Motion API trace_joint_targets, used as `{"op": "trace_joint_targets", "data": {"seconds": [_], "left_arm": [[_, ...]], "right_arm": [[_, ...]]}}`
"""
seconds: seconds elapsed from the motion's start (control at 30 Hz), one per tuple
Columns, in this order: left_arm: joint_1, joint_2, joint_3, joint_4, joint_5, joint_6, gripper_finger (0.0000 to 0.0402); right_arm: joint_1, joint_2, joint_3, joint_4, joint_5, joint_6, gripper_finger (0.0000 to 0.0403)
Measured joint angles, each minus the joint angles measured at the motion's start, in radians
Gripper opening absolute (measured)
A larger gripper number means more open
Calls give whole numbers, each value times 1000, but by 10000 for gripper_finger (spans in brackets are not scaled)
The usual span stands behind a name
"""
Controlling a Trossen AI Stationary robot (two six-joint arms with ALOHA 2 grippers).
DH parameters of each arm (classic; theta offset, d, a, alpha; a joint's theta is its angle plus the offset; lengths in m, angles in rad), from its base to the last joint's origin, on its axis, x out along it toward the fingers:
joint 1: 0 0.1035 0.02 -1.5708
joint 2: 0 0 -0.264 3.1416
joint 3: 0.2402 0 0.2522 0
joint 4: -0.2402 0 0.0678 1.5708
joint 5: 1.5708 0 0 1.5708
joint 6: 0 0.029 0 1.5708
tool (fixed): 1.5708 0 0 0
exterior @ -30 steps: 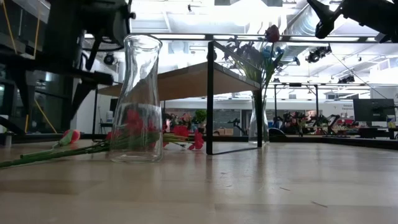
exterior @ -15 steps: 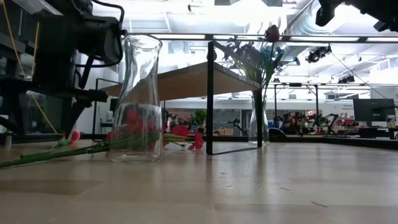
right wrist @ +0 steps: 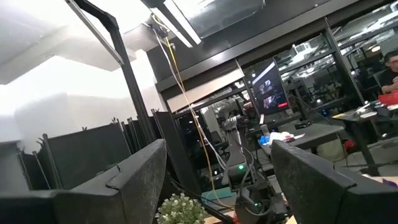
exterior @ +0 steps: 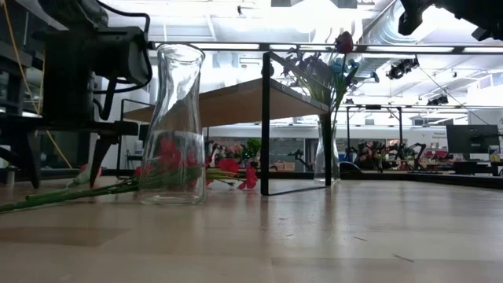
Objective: Pick and place flowers into a vace then onto a shelf
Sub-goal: Put the orange flower into the bottom transparent flower vase
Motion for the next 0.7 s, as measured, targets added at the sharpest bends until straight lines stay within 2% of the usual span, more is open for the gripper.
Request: {"op": "trace_joint_targets", "data": {"seconds": [0.4, 0.53, 0.7], "left_arm": [[0, 2, -1, 2, -10, -1, 327], [0, 2, -2, -10, -2, -9, 283], [0, 2, -2, -11, -3, -24, 202]], "right_arm": [[0, 0, 0, 1, 10, 111, 280], [0, 0, 0, 1, 10, 114, 279], [0, 0, 0, 1, 8, 116, 279]]}}
